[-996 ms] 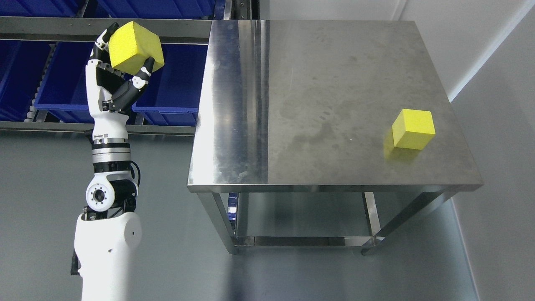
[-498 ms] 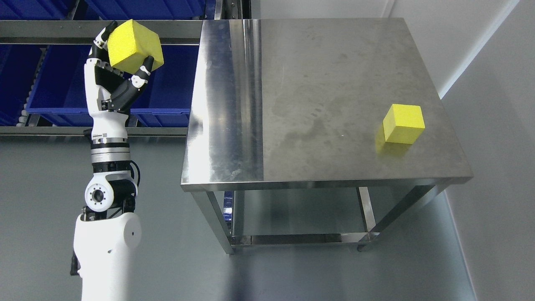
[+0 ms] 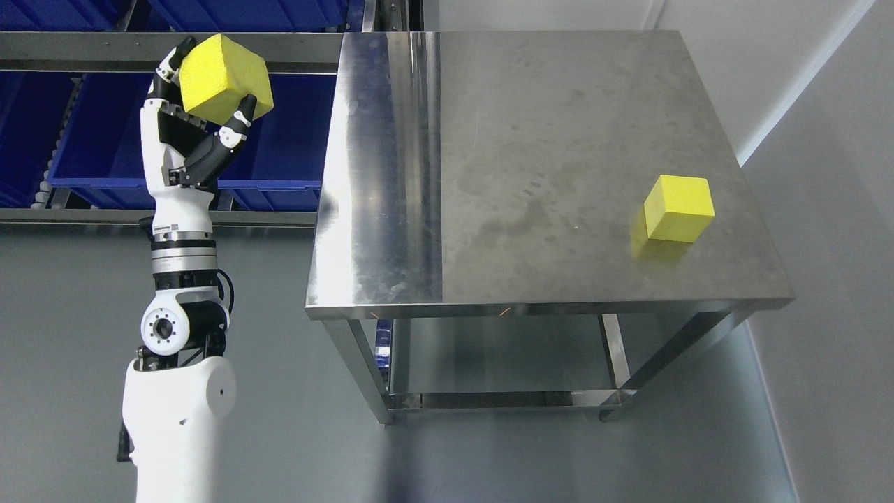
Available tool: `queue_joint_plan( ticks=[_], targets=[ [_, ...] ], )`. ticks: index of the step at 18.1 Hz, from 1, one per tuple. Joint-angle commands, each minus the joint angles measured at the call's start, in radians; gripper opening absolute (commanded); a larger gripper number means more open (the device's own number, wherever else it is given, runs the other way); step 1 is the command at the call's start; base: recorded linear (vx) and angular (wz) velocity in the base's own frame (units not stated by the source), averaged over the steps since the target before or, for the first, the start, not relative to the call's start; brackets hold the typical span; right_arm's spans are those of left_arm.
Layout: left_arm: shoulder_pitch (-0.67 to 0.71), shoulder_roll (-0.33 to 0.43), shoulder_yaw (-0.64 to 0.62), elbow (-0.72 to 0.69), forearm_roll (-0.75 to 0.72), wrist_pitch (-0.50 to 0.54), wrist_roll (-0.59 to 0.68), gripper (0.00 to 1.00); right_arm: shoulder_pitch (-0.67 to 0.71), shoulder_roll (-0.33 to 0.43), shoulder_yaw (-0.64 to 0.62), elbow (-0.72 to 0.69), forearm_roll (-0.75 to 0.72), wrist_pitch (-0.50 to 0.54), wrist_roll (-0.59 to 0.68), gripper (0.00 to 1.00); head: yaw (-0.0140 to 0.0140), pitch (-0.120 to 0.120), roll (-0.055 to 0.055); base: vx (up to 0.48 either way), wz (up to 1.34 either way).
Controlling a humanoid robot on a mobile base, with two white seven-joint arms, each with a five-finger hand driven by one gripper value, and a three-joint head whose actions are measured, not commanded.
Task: Move yellow foam block to right shelf middle
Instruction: 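Hold the cube raised in the left hand while turning toward the bin shelf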
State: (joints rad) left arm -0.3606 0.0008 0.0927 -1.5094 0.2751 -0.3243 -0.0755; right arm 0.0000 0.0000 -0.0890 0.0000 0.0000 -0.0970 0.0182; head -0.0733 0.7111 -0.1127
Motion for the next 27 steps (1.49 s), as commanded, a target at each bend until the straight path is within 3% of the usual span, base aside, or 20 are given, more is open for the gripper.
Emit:
queue_joint_plan(
  ticks=[1, 27],
  targets=[
    [-0.001, 0.017, -0.001, -0.003, 0.001, 0.002, 0.000, 0.40, -0.002, -0.017, 0.000, -0.017, 0.000, 0.000, 0.000, 1.00, 0.0000, 0.000, 0.000, 0.002, 0.02],
    [-0.017, 0.017, 0.007, 0.001, 0.004, 0.010, 0.000, 0.40, -0.002, -0.017, 0.000, -0.017, 0.000, 0.000, 0.000, 1.00, 0.0000, 0.000, 0.000, 0.014, 0.17]
  ],
)
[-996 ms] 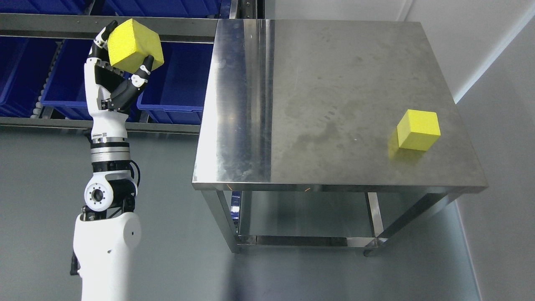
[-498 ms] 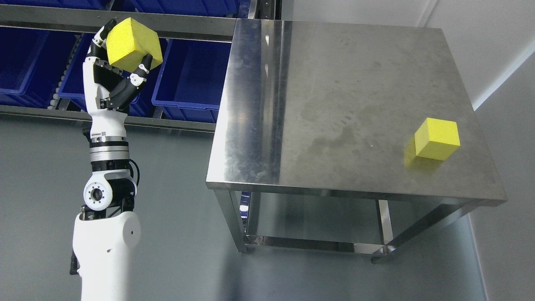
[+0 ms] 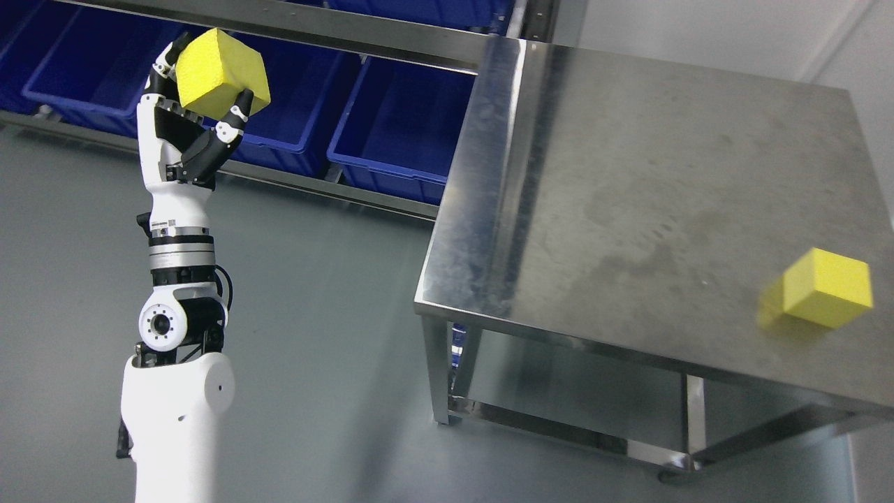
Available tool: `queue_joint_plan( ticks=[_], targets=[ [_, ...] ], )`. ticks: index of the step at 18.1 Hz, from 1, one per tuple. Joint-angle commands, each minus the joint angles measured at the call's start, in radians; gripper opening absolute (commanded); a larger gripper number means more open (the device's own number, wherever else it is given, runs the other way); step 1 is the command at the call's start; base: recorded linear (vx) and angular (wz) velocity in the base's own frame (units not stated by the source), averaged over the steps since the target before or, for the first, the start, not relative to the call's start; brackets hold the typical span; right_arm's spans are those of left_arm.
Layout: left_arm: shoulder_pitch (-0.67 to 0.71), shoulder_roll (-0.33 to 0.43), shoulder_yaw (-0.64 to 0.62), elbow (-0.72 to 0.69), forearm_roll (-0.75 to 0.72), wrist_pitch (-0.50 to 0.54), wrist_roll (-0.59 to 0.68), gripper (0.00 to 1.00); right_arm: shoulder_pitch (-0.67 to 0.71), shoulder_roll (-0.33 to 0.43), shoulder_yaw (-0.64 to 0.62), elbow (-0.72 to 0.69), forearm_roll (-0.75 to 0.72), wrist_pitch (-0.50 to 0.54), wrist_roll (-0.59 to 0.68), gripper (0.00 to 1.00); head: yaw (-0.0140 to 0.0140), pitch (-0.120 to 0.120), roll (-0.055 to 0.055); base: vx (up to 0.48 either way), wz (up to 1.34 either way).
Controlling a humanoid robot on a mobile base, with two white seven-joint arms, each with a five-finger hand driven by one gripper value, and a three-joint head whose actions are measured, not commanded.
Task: Move yellow foam block to right shelf middle
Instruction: 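Hold the cube raised in the left hand while turning toward the bin shelf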
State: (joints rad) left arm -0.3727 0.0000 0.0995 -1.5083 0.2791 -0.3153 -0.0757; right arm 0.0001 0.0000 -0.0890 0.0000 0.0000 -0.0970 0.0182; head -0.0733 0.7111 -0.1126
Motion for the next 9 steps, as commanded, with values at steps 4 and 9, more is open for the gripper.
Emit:
queue_joint_plan(
  ticks=[4, 9],
  targets=[
    [-0.005, 0.017, -0.003, 0.002, 0.000, 0.001, 0.001, 0.40, -0.002, -0.017, 0.000, -0.017, 0.000, 0.000, 0.000, 1.00, 0.0000, 0.000, 0.000, 0.053, 0.77],
    [-0.008, 0.017, -0.004, 0.007, 0.000, 0.001, 0.001, 0.40, -0.002, -0.017, 0.000, -0.017, 0.000, 0.000, 0.000, 1.00, 0.0000, 0.000, 0.000, 0.075, 0.94]
  ],
)
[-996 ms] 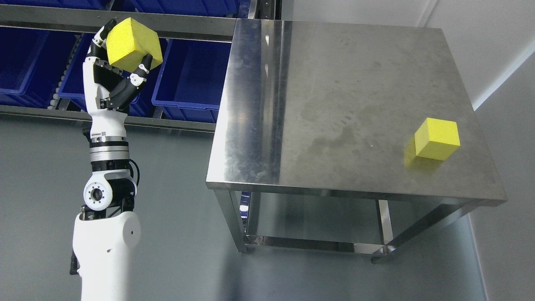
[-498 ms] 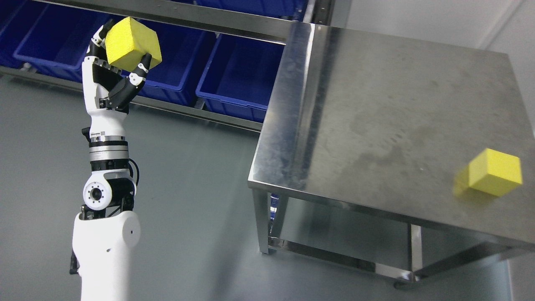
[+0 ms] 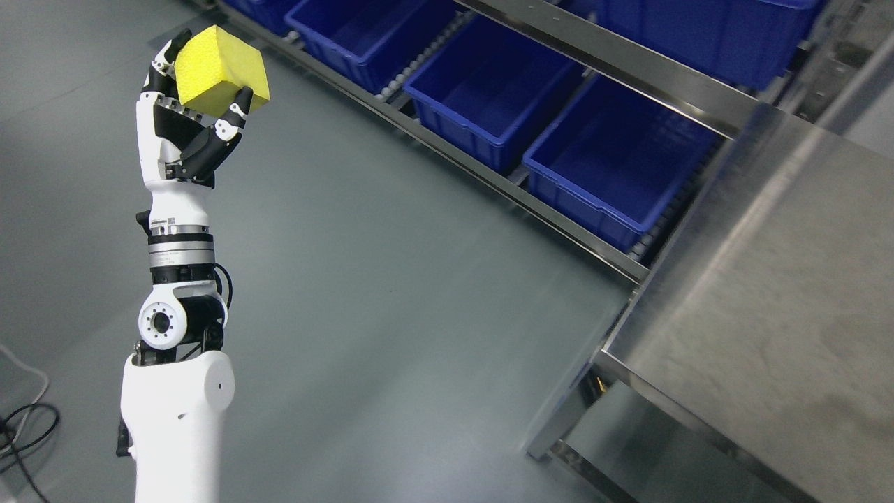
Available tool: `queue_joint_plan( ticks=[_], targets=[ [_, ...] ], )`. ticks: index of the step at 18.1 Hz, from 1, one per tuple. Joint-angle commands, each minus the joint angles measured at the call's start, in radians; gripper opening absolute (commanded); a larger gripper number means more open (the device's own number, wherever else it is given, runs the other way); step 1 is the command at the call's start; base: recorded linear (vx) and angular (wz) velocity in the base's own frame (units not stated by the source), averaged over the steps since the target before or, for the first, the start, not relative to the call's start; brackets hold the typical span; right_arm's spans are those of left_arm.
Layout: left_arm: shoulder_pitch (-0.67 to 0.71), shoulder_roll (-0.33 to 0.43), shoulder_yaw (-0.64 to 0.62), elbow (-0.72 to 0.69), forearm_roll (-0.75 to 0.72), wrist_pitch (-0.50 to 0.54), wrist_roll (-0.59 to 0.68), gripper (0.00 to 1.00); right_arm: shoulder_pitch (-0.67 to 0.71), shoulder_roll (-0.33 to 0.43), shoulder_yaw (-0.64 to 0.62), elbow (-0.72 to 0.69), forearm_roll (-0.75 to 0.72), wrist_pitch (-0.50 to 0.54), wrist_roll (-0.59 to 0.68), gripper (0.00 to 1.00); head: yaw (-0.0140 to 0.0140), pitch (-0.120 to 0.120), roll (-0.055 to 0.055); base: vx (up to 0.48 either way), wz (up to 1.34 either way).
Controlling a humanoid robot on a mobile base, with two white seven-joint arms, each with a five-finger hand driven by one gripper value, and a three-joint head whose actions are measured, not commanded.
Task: Move yellow foam block to right shelf middle
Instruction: 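Hold the cube raised in the left hand while turning toward the bin shelf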
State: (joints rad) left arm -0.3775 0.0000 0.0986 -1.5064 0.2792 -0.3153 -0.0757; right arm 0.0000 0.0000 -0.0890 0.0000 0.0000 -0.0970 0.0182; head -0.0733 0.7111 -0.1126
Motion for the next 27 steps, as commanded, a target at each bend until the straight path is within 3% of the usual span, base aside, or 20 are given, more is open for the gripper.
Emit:
queue_joint_plan(
  ticks=[1, 15, 27],
  targets=[
    [-0.003, 0.017, -0.005, 0.005, 0.000, 0.001, 0.001, 0.40, -0.001, -0.017, 0.000, -0.017, 0.000, 0.000, 0.000, 1.00, 0.0000, 0.000, 0.000, 0.090, 0.90],
    [-0.004, 0.017, -0.007, 0.005, 0.000, -0.001, 0.001, 0.40, -0.001, -0.017, 0.000, -0.017, 0.000, 0.000, 0.000, 1.00, 0.0000, 0.000, 0.000, 0.133, 0.71],
    [-0.004, 0.017, -0.007, 0.003, 0.000, -0.004, 0.001, 0.40, -0.001, -0.017, 0.000, -0.017, 0.000, 0.000, 0.000, 1.00, 0.0000, 0.000, 0.000, 0.248, 0.19]
  ],
)
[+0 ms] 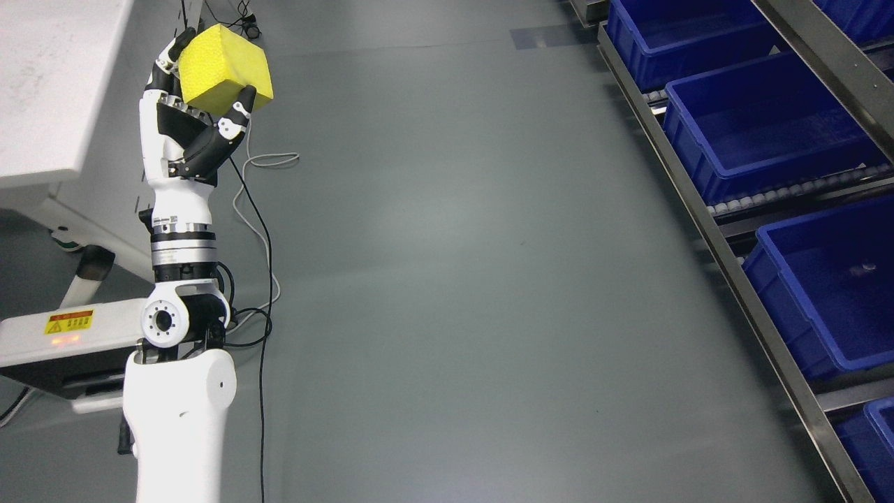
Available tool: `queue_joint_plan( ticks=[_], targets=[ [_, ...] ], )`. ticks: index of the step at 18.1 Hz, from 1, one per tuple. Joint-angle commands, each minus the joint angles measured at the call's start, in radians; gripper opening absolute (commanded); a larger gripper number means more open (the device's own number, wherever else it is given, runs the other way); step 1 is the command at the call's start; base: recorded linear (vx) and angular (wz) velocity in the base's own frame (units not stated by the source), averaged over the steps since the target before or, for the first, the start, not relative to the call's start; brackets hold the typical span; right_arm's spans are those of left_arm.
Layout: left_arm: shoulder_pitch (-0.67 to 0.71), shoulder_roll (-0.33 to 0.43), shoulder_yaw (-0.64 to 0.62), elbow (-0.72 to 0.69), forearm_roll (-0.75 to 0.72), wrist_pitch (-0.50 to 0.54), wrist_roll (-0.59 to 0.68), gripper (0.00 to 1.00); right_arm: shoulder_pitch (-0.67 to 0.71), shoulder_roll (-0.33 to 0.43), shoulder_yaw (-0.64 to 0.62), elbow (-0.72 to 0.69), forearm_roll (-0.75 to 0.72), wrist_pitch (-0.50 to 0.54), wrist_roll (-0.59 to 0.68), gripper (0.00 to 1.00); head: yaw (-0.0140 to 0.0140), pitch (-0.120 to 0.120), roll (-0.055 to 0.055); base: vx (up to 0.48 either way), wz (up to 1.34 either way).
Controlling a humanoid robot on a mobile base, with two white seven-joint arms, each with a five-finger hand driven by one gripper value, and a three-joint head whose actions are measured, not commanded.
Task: Move yellow foam block to right shelf middle
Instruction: 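Hold the cube raised in the left hand while turning toward the bin shelf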
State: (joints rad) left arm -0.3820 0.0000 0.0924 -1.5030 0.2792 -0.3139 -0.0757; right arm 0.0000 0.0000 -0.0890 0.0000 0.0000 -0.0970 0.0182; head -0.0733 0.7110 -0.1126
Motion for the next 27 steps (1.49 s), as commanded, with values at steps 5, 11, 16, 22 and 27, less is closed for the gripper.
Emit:
queue_joint_plan(
  ticks=[5, 11, 16, 22, 27],
  targets=[
    [0.000, 0.017, 0.000, -0.002, 0.000, -0.007, 0.001, 0.40, -0.002, -0.017, 0.000, -0.017, 0.000, 0.000, 0.000, 1.00, 0.0000, 0.000, 0.000, 0.350, -0.17],
    [0.000, 0.017, -0.002, -0.002, 0.000, -0.008, 0.001, 0.40, -0.002, -0.017, 0.000, -0.017, 0.000, 0.000, 0.000, 1.00, 0.0000, 0.000, 0.000, 0.384, -0.13],
    [0.002, 0.017, -0.011, -0.002, 0.000, -0.011, 0.001, 0.40, -0.002, -0.017, 0.000, -0.017, 0.000, 0.000, 0.000, 1.00, 0.0000, 0.000, 0.000, 0.452, -0.03],
    [0.006, 0.017, -0.034, -0.002, 0.000, -0.016, -0.007, 0.40, -0.002, -0.017, 0.000, -0.017, 0.000, 0.000, 0.000, 1.00, 0.0000, 0.000, 0.000, 0.436, 0.02],
    [0.018, 0.017, -0.149, -0.005, -0.003, -0.062, -0.076, 0.41, -0.002, -0.017, 0.000, -0.017, 0.000, 0.000, 0.000, 1.00, 0.0000, 0.000, 0.000, 0.442, -0.12]
  ],
)
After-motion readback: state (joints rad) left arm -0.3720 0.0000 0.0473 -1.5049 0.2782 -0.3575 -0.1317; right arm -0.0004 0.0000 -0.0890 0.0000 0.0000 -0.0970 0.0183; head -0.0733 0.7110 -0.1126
